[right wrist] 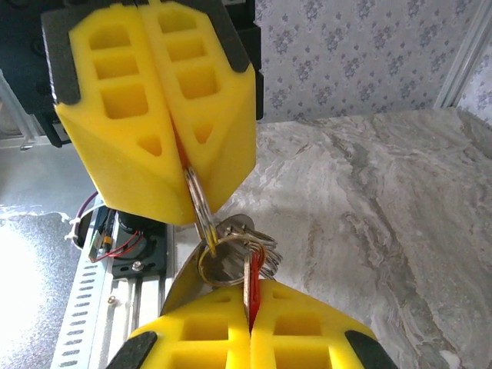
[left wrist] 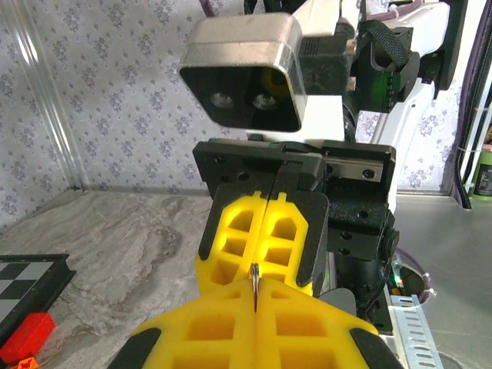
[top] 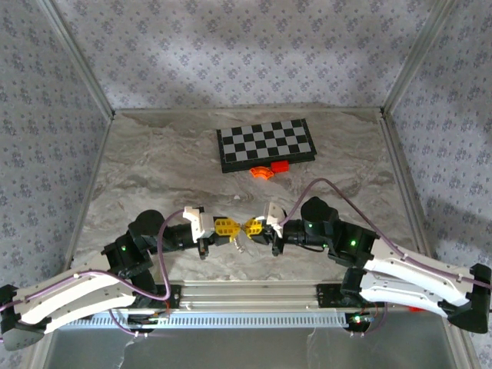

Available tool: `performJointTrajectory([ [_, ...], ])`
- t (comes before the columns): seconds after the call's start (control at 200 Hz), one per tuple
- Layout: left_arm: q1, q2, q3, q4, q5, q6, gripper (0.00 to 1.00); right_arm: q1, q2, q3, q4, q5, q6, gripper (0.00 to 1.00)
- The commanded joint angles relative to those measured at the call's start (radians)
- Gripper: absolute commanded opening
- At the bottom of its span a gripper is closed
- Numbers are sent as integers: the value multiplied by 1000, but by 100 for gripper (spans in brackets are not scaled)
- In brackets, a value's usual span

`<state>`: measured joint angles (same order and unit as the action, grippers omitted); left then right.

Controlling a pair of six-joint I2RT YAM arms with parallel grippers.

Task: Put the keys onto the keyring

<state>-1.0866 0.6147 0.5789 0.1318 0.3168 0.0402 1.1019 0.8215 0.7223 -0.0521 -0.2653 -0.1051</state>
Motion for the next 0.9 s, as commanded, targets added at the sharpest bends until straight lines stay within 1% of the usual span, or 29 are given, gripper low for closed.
performJointTrajectory([
  [0.0,1,-13,15,16,-11,8,0,-4,-21,7,-11,25,-30,0],
  [0.425,0,50,44,-38,-33,37,0,3,-21,45,-68,75,-79,0],
  [0.635,1,48,52,-62,-48,44,0,4,-27,54,-89,85,-92,0],
  [0.895,0,42,62,-131,-80,57,0,4,-47,87,-169,142,-129,0],
])
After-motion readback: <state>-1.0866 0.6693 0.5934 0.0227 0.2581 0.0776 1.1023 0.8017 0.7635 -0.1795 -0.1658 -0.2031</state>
